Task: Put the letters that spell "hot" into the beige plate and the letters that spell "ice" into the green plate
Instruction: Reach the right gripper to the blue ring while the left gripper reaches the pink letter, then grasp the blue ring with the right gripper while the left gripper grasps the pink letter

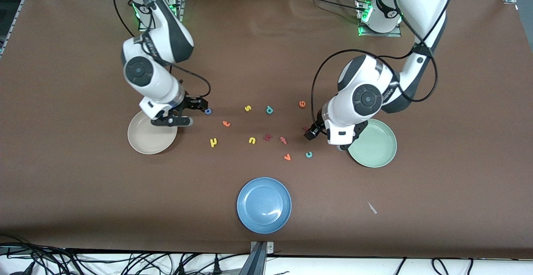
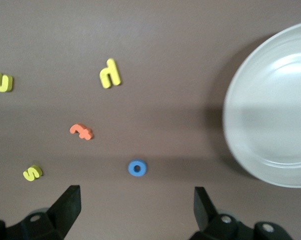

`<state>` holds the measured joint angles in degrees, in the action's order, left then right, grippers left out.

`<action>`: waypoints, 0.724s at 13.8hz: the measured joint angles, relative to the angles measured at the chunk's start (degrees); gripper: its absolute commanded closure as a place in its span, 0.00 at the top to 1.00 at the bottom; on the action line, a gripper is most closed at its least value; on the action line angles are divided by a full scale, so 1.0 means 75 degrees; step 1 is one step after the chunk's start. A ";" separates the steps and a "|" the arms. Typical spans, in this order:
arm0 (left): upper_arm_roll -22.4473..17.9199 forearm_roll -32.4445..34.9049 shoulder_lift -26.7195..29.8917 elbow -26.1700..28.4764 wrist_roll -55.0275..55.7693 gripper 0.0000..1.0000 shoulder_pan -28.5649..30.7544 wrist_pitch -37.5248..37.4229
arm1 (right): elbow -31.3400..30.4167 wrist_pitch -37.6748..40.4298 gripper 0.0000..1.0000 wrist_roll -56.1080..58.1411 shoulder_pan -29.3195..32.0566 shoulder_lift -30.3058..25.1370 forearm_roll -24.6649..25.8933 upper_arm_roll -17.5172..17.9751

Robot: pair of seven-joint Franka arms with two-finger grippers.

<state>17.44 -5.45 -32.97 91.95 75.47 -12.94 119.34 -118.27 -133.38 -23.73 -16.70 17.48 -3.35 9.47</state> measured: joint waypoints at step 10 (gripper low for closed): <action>0.0002 0.0012 -0.0619 0.1092 0.0617 0.48 -0.0323 0.1969 | -0.1014 -0.1748 0.99 -0.0597 -0.0402 0.0719 0.0001 0.0030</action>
<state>17.45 -5.36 -37.62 100.14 80.10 -15.36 134.11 -125.88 -146.49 -28.21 -19.72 22.87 -3.34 9.70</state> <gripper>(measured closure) 0.463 0.000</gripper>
